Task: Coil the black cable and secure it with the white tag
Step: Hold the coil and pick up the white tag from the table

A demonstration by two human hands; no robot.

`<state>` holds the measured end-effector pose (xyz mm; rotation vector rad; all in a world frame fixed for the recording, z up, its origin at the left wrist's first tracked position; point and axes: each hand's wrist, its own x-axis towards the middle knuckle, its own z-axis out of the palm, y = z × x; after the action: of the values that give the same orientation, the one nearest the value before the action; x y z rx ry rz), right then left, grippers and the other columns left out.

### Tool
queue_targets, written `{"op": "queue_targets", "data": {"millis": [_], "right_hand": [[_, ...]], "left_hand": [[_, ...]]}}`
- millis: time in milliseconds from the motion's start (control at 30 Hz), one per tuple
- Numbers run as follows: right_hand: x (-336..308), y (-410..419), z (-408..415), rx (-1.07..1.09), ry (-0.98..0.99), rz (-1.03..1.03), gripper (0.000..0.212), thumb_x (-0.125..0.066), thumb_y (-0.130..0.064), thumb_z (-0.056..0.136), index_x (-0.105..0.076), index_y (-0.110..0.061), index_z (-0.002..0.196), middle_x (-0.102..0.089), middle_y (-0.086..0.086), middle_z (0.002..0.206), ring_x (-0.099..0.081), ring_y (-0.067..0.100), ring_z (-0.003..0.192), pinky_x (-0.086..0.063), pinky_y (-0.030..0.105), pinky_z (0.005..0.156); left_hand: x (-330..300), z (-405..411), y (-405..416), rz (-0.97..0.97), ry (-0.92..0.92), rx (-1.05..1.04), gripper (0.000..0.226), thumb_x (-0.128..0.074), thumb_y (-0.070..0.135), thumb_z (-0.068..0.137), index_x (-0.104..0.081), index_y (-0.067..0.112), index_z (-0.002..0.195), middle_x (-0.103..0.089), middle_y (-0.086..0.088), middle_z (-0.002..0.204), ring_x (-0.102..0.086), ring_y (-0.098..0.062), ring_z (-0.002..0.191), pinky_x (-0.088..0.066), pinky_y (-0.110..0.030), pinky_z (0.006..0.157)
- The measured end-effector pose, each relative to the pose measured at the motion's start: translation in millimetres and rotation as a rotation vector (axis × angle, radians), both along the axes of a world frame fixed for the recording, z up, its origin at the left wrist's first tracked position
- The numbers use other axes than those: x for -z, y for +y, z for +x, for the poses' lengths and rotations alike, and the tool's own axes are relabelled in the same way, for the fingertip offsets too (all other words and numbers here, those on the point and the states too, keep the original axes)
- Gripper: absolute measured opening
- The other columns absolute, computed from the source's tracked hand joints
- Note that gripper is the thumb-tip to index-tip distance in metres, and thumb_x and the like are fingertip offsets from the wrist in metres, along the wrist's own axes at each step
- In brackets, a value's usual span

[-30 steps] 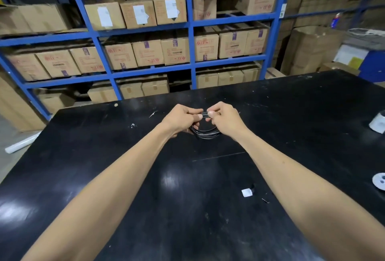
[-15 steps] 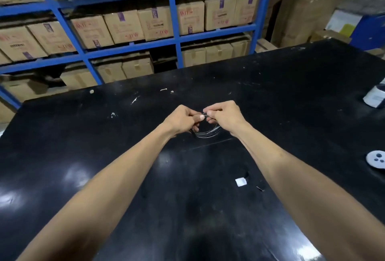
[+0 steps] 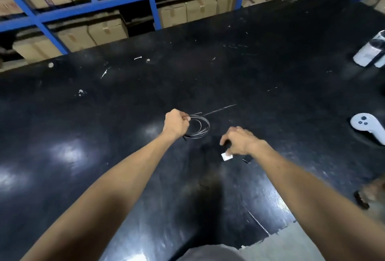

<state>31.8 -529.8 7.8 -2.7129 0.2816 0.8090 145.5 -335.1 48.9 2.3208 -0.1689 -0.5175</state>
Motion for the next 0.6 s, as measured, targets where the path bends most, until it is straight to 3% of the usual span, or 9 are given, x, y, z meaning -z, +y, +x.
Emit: {"op": "queue_targets", "data": {"millis": [67, 133, 200, 267, 333, 433, 500, 600], "right_hand": [[17, 8, -7, -0.172, 0.033, -0.209, 0.046, -0.078, -0.023, 0.081, -0.069, -0.029, 0.126, -0.050, 0.003, 0.134, -0.044, 0.026, 0.127, -0.039, 0.033, 0.101], [27, 14, -10, -0.257, -0.013, -0.373, 0.033, -0.067, -0.017, 0.090, -0.071, -0.022, 0.122, -0.051, 0.006, 0.135, -0.043, 0.028, 0.125, -0.039, 0.034, 0.101], [29, 16, -8, -0.282, -0.086, -0.397, 0.027, -0.058, -0.016, 0.095, -0.071, -0.019, 0.118, -0.057, 0.004, 0.130, -0.046, 0.027, 0.124, -0.039, 0.035, 0.099], [17, 15, 0, -0.217, -0.167, -0.223, 0.022, -0.052, -0.018, 0.095, -0.066, -0.021, 0.112, -0.068, 0.001, 0.115, -0.055, 0.027, 0.118, -0.038, 0.036, 0.098], [-3, 17, 11, -0.108, -0.298, 0.004, 0.012, -0.050, -0.022, 0.097, -0.058, -0.022, 0.106, -0.075, -0.001, 0.090, -0.065, 0.031, 0.097, -0.039, 0.035, 0.088], [-40, 23, 31, 0.027, -0.514, 0.203, 0.006, -0.054, -0.033, 0.096, -0.055, -0.029, 0.100, -0.066, -0.008, 0.068, -0.062, 0.026, 0.072, -0.039, 0.032, 0.067], [-62, 31, 42, 0.031, -0.622, 0.257, 0.010, -0.058, -0.037, 0.098, -0.064, -0.031, 0.103, -0.066, -0.012, 0.076, -0.063, 0.018, 0.074, -0.044, 0.032, 0.066], [-81, 43, 55, -0.116, -0.641, 0.194, 0.026, -0.054, -0.033, 0.104, -0.069, -0.025, 0.123, -0.070, -0.003, 0.114, -0.065, 0.024, 0.102, -0.053, 0.041, 0.086]], "left_hand": [[6, -4, 0, 0.006, 0.012, -0.003, 0.026, -0.056, 0.012, 0.094, -0.074, 0.003, 0.110, -0.073, -0.020, 0.107, -0.070, -0.034, 0.099, -0.055, -0.038, 0.091], [8, -6, 1, 0.012, 0.022, -0.011, 0.025, -0.056, 0.011, 0.094, -0.075, 0.003, 0.109, -0.073, -0.020, 0.108, -0.070, -0.035, 0.098, -0.055, -0.039, 0.092], [7, -5, 5, 0.012, 0.017, -0.031, 0.025, -0.056, 0.011, 0.094, -0.075, 0.002, 0.108, -0.073, -0.021, 0.107, -0.070, -0.036, 0.099, -0.056, -0.036, 0.090], [4, -1, 12, 0.018, 0.002, -0.063, 0.024, -0.057, 0.010, 0.094, -0.075, 0.002, 0.107, -0.073, -0.019, 0.106, -0.070, -0.033, 0.099, -0.053, -0.028, 0.084], [-2, 4, 19, 0.028, -0.026, -0.095, 0.023, -0.056, 0.009, 0.094, -0.075, 0.003, 0.107, -0.073, -0.016, 0.108, -0.069, -0.026, 0.098, -0.047, -0.021, 0.079], [-11, 10, 27, 0.039, -0.066, -0.131, 0.024, -0.056, 0.009, 0.094, -0.075, 0.003, 0.109, -0.072, -0.014, 0.113, -0.066, -0.024, 0.104, -0.042, -0.018, 0.082], [-17, 11, 30, 0.039, -0.088, -0.136, 0.024, -0.056, 0.010, 0.095, -0.075, 0.004, 0.109, -0.072, -0.013, 0.113, -0.066, -0.026, 0.107, -0.043, -0.018, 0.084], [-26, 11, 30, 0.017, -0.121, -0.119, 0.024, -0.057, 0.010, 0.095, -0.075, 0.004, 0.109, -0.073, -0.013, 0.110, -0.067, -0.026, 0.104, -0.048, -0.023, 0.085]]}}
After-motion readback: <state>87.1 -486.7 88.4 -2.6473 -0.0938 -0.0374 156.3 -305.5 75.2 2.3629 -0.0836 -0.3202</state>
